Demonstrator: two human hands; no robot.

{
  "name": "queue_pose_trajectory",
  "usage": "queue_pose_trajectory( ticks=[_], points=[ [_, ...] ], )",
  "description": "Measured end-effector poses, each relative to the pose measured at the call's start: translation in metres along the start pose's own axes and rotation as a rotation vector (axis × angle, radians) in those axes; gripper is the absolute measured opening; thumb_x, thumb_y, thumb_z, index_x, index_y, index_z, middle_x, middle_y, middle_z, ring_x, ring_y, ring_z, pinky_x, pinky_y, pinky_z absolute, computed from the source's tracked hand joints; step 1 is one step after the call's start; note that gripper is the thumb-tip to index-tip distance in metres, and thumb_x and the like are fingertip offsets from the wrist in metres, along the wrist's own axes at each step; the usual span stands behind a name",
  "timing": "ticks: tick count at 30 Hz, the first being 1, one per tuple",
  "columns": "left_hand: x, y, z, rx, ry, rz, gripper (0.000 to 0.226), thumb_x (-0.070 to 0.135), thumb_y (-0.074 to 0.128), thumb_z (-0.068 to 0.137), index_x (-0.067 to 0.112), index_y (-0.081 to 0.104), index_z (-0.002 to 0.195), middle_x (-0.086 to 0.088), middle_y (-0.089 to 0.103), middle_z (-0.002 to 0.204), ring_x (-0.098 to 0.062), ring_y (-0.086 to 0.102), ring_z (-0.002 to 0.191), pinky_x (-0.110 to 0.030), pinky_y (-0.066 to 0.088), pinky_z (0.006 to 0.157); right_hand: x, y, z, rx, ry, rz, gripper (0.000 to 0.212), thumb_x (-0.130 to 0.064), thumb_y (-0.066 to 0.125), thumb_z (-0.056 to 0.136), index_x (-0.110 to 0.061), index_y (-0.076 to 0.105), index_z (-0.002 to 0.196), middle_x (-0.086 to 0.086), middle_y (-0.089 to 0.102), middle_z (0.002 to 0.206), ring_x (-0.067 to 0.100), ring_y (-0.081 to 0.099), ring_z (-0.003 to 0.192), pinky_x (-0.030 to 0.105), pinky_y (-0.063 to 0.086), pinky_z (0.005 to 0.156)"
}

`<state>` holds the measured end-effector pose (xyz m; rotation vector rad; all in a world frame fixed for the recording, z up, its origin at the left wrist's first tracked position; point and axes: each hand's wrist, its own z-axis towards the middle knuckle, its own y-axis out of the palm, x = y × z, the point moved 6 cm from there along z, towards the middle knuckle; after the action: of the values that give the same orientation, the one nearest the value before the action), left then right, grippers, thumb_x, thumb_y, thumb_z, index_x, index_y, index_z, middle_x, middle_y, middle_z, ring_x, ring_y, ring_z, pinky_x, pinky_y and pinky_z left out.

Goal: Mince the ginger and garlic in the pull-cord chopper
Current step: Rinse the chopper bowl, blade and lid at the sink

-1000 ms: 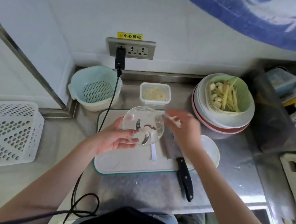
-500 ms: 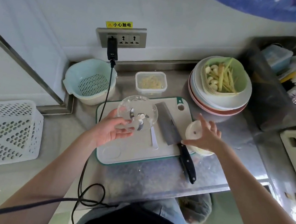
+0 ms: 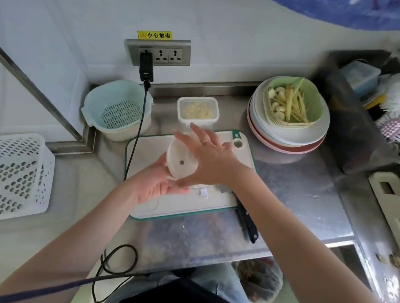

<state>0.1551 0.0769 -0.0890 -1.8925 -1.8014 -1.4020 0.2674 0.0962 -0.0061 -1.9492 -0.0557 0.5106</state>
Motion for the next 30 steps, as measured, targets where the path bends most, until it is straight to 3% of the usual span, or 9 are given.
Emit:
queue_pose_trajectory(
  ticks=[2,4,5,7,11,15,21,25,30],
  points=[
    [-0.005,-0.004,-0.001,0.013,0.006,-0.062,0.07,-0.017,0.042,0.087,0.024,0.033,0.143,-0.014,0.052,0.138,-0.037,0.063,0.107,-0.046,0.057,0.078,0.008,-0.01,-0.001,0.089,-0.012,0.338,0.09,-0.064,0.066,0.069,-0.05,0.017,0.143,-0.007,0.017,0.157,0.02,0.022,0.142,0.05,0.02,0.111],
    [-0.009,-0.011,-0.003,0.029,0.001,-0.126,0.069,-0.014,0.046,0.086,0.022,0.033,0.144,-0.02,0.05,0.137,-0.042,0.062,0.106,-0.045,0.058,0.076,0.042,-0.025,-0.008,0.433,0.119,0.728,0.053,-0.046,0.061,0.084,-0.033,0.044,0.132,-0.005,0.051,0.133,0.018,0.048,0.123,0.037,0.037,0.102],
    [-0.01,-0.016,-0.005,0.043,0.0,-0.148,0.069,-0.012,0.048,0.086,0.021,0.032,0.144,-0.023,0.051,0.135,-0.043,0.062,0.106,-0.045,0.058,0.076,0.065,-0.024,-0.012,0.561,0.255,0.729,0.034,-0.033,0.057,0.089,-0.021,0.052,0.121,-0.001,0.059,0.116,0.022,0.056,0.111,0.035,0.043,0.092],
    [-0.009,-0.028,-0.014,0.085,0.011,-0.181,0.065,-0.011,0.047,0.088,0.02,0.034,0.144,-0.025,0.057,0.128,-0.043,0.063,0.104,-0.046,0.058,0.076,0.09,0.0,-0.012,0.405,0.49,0.525,0.018,-0.017,0.047,0.092,-0.008,0.057,0.103,0.009,0.066,0.098,0.031,0.063,0.095,0.036,0.05,0.08],
    [-0.003,-0.053,-0.032,0.143,0.032,-0.21,0.056,-0.011,0.038,0.092,0.018,0.038,0.14,-0.023,0.065,0.116,-0.038,0.068,0.094,-0.043,0.06,0.071,0.056,0.078,-0.003,-0.135,0.552,0.4,0.026,-0.029,0.051,0.094,-0.003,0.057,0.093,0.013,0.068,0.075,0.029,0.068,0.061,0.033,0.057,0.061],
    [0.006,-0.055,-0.037,0.159,0.027,-0.143,0.06,-0.014,0.041,0.089,0.024,0.041,0.135,-0.022,0.059,0.125,-0.035,0.07,0.091,-0.042,0.06,0.072,0.034,0.103,0.003,-0.048,0.613,0.385,0.025,-0.013,0.052,0.092,-0.003,0.058,0.113,0.013,0.064,0.111,0.03,0.062,0.104,0.035,0.052,0.083],
    [0.012,-0.03,-0.017,0.102,-0.031,-0.068,0.071,-0.02,0.042,0.087,0.023,0.037,0.142,-0.02,0.055,0.132,-0.04,0.066,0.1,-0.045,0.059,0.07,0.023,0.1,-0.006,-0.061,0.513,0.096,0.025,-0.001,0.049,0.089,-0.007,0.06,0.111,0.006,0.064,0.11,0.023,0.062,0.103,0.028,0.048,0.075],
    [0.021,-0.011,-0.013,0.046,-0.017,-0.014,0.075,-0.023,0.044,0.084,0.025,0.036,0.142,-0.019,0.053,0.134,-0.042,0.064,0.103,-0.045,0.059,0.072,0.032,0.089,-0.018,0.093,0.572,0.303,0.012,-0.012,0.049,0.088,-0.01,0.06,0.092,0.006,0.06,0.086,0.027,0.064,0.09,0.032,0.048,0.068],
    [0.02,0.032,0.003,0.018,-0.046,0.093,0.048,0.003,0.046,0.096,0.021,0.036,0.14,-0.02,0.057,0.129,-0.034,0.07,0.088,-0.044,0.059,0.069,0.093,0.064,-0.091,0.716,0.889,1.201,0.032,-0.03,0.045,0.085,0.001,0.054,0.084,0.013,0.054,0.072,0.026,0.056,0.066,0.034,0.047,0.057]
  ],
)
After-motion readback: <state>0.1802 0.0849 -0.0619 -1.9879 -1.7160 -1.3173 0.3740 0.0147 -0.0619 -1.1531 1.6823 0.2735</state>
